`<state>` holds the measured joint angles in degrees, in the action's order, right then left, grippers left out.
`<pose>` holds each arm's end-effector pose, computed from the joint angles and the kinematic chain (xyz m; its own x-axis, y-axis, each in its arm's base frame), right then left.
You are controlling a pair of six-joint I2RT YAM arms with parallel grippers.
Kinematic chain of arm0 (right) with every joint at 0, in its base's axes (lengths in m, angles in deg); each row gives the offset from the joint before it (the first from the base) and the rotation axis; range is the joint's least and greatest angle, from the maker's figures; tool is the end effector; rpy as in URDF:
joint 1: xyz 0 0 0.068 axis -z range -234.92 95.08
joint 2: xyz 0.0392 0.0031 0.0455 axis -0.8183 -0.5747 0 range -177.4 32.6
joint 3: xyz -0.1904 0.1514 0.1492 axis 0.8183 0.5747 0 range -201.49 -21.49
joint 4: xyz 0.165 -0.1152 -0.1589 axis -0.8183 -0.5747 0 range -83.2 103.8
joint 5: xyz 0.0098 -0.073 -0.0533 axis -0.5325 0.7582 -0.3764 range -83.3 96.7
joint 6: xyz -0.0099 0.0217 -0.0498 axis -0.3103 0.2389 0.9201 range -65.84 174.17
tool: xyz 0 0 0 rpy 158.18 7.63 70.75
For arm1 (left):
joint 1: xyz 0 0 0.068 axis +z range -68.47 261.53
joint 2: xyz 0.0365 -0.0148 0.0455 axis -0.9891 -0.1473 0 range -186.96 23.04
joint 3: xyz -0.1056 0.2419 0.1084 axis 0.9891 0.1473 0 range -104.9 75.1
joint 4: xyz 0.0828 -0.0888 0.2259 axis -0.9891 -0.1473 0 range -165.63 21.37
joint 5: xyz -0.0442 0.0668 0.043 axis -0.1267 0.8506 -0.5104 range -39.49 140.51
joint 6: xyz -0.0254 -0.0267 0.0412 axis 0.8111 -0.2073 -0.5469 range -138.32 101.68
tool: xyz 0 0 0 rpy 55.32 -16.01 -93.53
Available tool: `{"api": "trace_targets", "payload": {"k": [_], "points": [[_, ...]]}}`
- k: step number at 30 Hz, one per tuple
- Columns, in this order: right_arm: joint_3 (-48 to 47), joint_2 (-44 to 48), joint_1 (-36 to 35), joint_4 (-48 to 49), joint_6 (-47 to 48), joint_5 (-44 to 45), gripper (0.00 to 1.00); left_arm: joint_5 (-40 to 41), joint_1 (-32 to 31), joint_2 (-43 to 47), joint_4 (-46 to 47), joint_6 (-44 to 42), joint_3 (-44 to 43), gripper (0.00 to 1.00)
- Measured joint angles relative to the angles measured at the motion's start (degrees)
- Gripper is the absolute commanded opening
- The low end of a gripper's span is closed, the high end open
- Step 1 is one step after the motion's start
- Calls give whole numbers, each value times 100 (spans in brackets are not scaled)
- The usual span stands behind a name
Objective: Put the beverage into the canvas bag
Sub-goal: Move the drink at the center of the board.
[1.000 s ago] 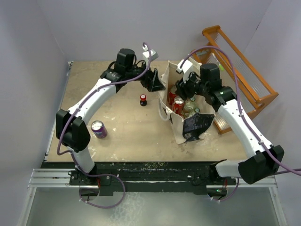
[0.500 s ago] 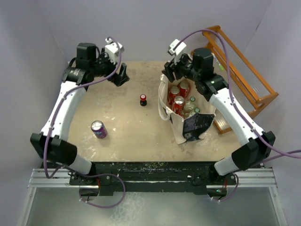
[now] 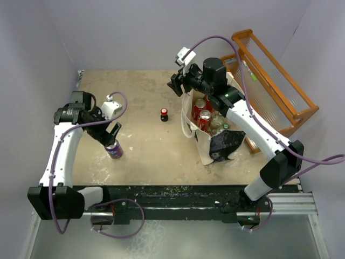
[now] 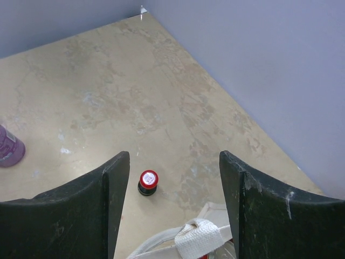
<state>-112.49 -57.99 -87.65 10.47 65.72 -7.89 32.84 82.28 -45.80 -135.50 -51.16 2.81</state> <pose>0.3080 0.2092 0.4465 0.1052 -0.1627 -0.9810 -0.7285 0.6589 -0.1874 0.2049 -0.0087 0.3478 -0.6845 0.5078 -0.5231 0.5885 0.8083 0.0145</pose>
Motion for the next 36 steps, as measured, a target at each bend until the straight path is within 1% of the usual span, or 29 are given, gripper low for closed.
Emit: {"api": "trace_targets", "payload": {"k": [3, 8, 10, 15, 19, 20, 23, 26, 31, 33, 36], "points": [[0, -2, -17, 24, -22, 4, 70, 61, 254, -79, -142, -234, 328, 99], [0, 0, -26, 39, -48, 17, 71, 17, 289, -487, -87, -459, 542, 100], [2, 9, -28, 37, -48, 22, 71, -7, 289, -717, -9, -544, 590, 95], [52, 103, -28, 44, -46, 66, 72, -74, 289, -1130, 208, -675, 817, 80], [127, 221, -28, 55, -44, 140, 72, -177, 286, -1338, 328, -721, 918, 62], [153, 258, -28, 55, -44, 160, 72, -208, 278, -1368, 330, -721, 929, 56], [225, 343, -28, 66, -42, 170, 73, -238, 184, -1355, 339, -680, 929, 47], [295, 413, -28, 72, -42, 181, 73, -254, -210, -1333, 444, -610, 927, 43], [339, 442, -28, 66, -7, 214, 73, -350, -1604, -1322, 776, -424, 907, 39], [339, 446, -28, 66, 37, 256, 73, -525, -2031, -1451, 761, -334, 717, 38], [363, 492, -28, 66, 120, 328, 73, -640, -2428, -1908, 785, -227, 177, 38]]}}
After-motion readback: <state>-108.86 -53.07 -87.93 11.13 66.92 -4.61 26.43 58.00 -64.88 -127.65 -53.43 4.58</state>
